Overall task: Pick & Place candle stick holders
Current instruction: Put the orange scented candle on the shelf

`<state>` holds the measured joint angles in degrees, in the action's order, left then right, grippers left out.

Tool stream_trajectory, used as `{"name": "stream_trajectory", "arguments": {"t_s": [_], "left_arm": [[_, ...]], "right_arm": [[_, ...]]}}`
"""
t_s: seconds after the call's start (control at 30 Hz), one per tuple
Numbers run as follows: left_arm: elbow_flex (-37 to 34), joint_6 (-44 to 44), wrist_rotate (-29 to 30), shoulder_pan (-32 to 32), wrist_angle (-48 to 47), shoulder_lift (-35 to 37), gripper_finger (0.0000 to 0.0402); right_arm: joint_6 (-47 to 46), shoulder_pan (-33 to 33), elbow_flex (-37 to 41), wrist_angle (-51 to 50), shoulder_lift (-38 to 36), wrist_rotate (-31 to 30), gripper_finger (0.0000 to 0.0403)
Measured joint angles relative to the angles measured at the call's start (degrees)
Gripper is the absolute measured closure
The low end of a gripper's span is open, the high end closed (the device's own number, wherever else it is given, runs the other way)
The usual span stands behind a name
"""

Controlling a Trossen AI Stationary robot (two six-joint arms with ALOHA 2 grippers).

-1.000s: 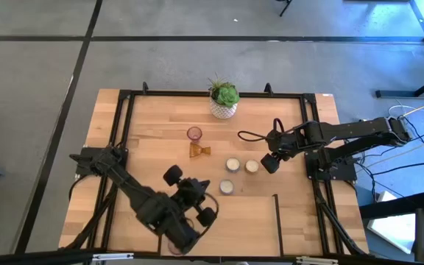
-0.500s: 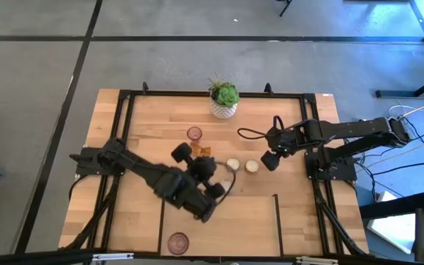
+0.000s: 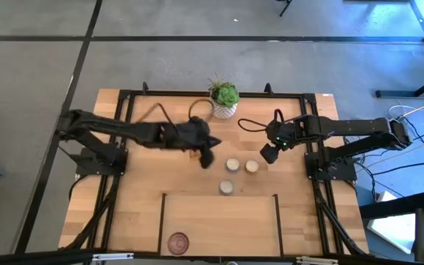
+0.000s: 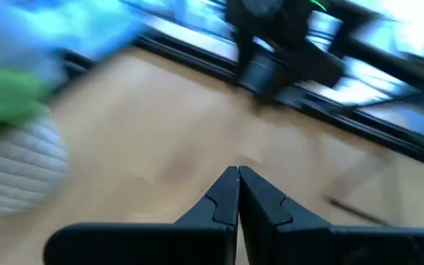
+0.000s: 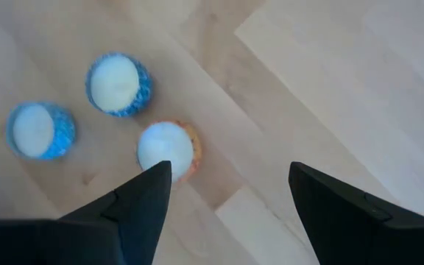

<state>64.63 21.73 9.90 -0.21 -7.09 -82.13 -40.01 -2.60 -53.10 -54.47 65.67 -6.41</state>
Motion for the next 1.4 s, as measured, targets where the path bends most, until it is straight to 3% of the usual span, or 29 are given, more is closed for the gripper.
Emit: {"name": "stream_trajectory", "arguments": {"t_s": [0.1, 0.13, 0.2, 0.33, 0.43, 0.5, 0.67, 0.77, 1.03, 1.2, 1.4], "left_arm": [[-8.6, 2.4, -24.1, 8.1, 8.5, 5.0, 0.0400], [-11.2, 4.9, -29.2, 10.2, 11.5, 5.8, 0.0400], [-14.7, 11.1, -32.1, 12.9, 14.8, 6.8, 0.0400], [-15.7, 9.5, -29.8, 12.2, 12.7, 8.6, 0.0400], [-14.2, 5.8, -22.7, 8.8, 7.2, 9.3, 0.0400], [-11.9, 5.1, -18.1, 6.5, 1.9, 9.4, 0.0400], [-6.7, 9.0, -14.8, 2.7, -16.4, 8.9, 0.0392], [-5.2, 11.6, -11.7, 0.3, -21.6, 8.9, 0.0372], [-4.9, 16.7, -4.3, -4.7, -25.3, 8.4, 0.0315], [-4.9, 17.7, 0.0, -6.5, -24.6, 8.4, 0.0313], [-4.9, 18.7, 0.5, -7.2, -24.5, 8.4, 0.0323]], "right_arm": [[0.0, -1.5, 0.0, 2.2, 0.0, 1.1, 0.0126], [0.0, -2.0, 0.0, 2.9, 0.0, 1.8, 0.0126], [0.4, -2.9, 0.0, 3.6, 0.0, 2.4, 0.0126], [0.4, -4.9, 0.0, 3.5, 1.3, 4.7, 0.0126], [0.4, -6.6, 0.0, 2.9, 4.4, 11.3, 0.0126], [0.6, -7.1, 0.0, 2.1, 7.4, 14.6, 0.0126], [3.1, -6.7, 0.0, -0.4, 14.2, 17.1, 0.0126], [3.4, -6.5, 0.0, -0.1, 16.6, 18.7, 0.0126], [2.2, -4.7, 0.0, 4.5, 18.3, 17.6, 0.0125], [-1.0, -3.5, 0.0, 9.3, 19.9, 16.7, 0.0125], [-1.2, -2.8, 0.0, 11.4, 23.9, 15.4, 0.0125]]}}
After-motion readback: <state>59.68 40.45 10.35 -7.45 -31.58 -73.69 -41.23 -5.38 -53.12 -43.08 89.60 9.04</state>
